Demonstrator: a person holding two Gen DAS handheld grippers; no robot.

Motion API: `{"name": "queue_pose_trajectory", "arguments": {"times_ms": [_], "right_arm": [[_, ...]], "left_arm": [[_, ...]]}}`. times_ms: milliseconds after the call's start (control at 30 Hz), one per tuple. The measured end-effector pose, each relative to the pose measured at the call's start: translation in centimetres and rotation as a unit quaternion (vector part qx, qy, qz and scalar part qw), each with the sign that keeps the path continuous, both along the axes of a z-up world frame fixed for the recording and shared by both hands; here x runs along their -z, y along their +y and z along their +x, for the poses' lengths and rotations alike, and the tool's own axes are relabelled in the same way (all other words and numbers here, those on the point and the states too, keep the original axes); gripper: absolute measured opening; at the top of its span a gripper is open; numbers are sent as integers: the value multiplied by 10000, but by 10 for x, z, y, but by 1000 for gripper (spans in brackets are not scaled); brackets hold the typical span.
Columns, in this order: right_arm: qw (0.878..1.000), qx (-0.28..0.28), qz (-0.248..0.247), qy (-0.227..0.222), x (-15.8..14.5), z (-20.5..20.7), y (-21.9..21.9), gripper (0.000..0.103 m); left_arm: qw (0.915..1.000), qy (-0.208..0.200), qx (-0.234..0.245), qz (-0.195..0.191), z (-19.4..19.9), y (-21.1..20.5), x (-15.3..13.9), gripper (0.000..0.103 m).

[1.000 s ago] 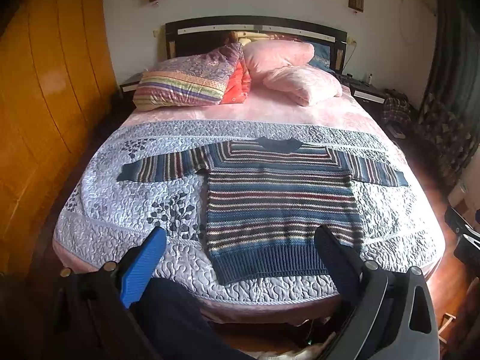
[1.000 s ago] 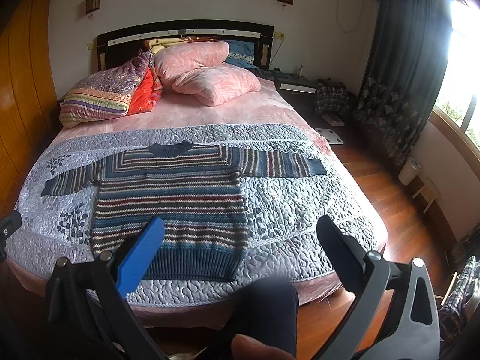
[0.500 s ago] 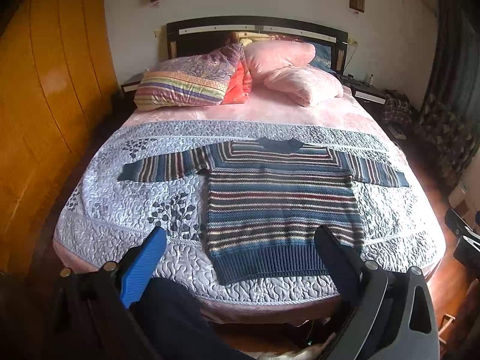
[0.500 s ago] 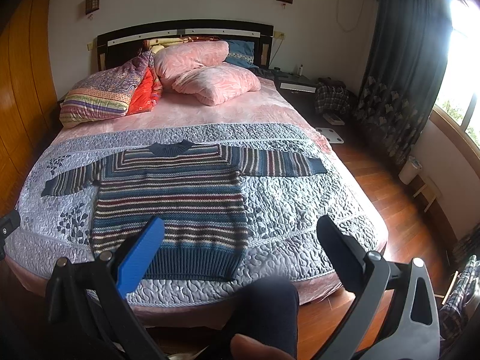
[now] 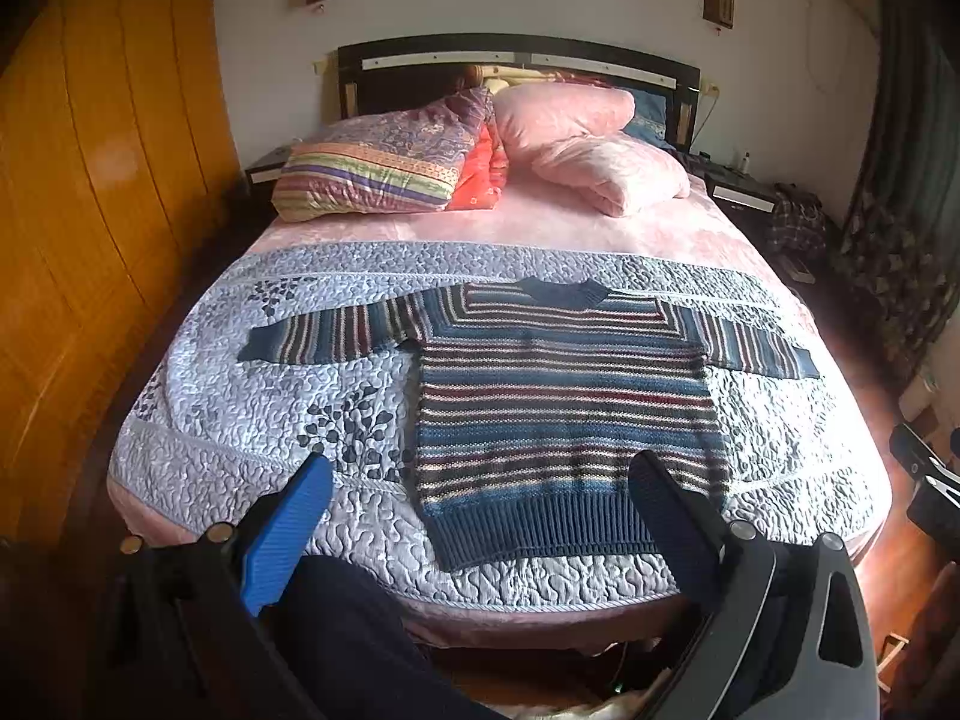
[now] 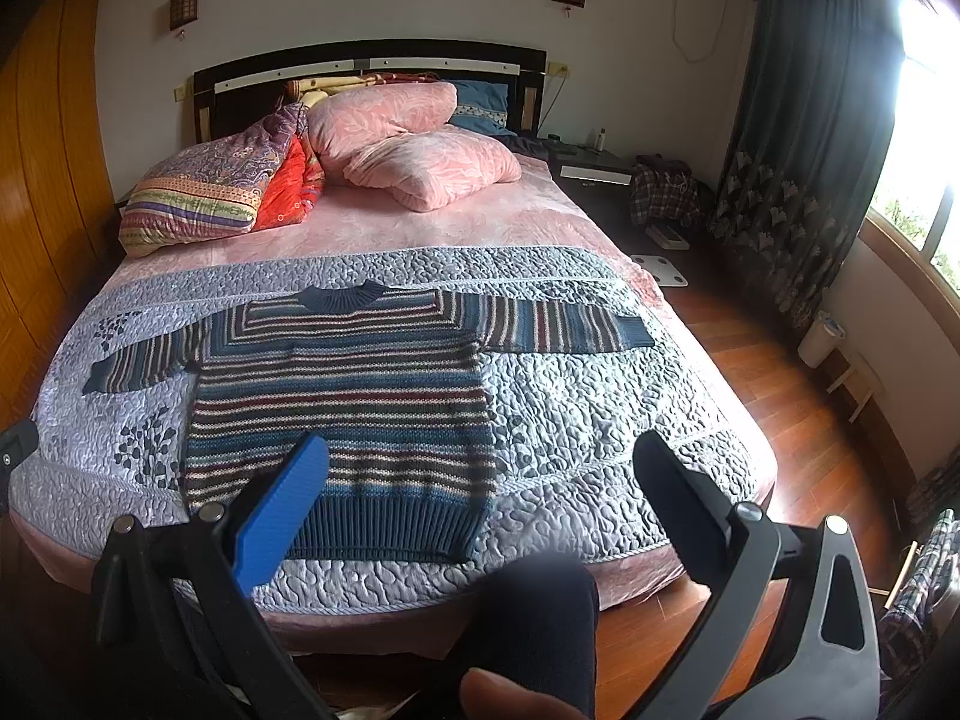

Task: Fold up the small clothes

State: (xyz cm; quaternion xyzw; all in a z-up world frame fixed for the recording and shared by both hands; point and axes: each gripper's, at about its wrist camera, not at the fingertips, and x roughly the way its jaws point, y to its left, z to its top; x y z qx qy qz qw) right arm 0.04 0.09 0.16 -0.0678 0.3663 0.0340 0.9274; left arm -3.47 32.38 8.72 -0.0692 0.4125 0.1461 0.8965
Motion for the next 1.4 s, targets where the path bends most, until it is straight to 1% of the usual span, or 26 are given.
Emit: {"name": "queue_pose_trajectory", "arguments": {"times_ms": [967,1067,1167,1233,1300,1333,1367,1400], "right_arm": [[10000,-21,-17,-43,-1,2,2,100],[10000,-43,-67,-33,1,7,4,100],[9998,-56,-184,-99,6,18,5,100],[9995,-109,-112,-284,12,28,1,100],[9980,-351,105,-520,21,41,-8,100],[9976,-427,171,-516,28,50,-12,100],[9983,-411,158,-373,39,67,-18,100],[9990,-363,121,-230,49,80,-24,100]], "left_arm": [[10000,-47,-12,1,2,3,-2,99],[10000,-18,-40,-27,7,4,1,99],[9998,-27,-54,-168,15,10,8,99],[9994,-183,-93,-279,20,19,16,99],[9956,-587,63,-730,27,35,28,99],[9908,-765,208,-1095,33,44,36,99],[9889,-769,264,-1242,40,48,41,99],[9896,-666,274,-1247,50,52,49,99]]}}
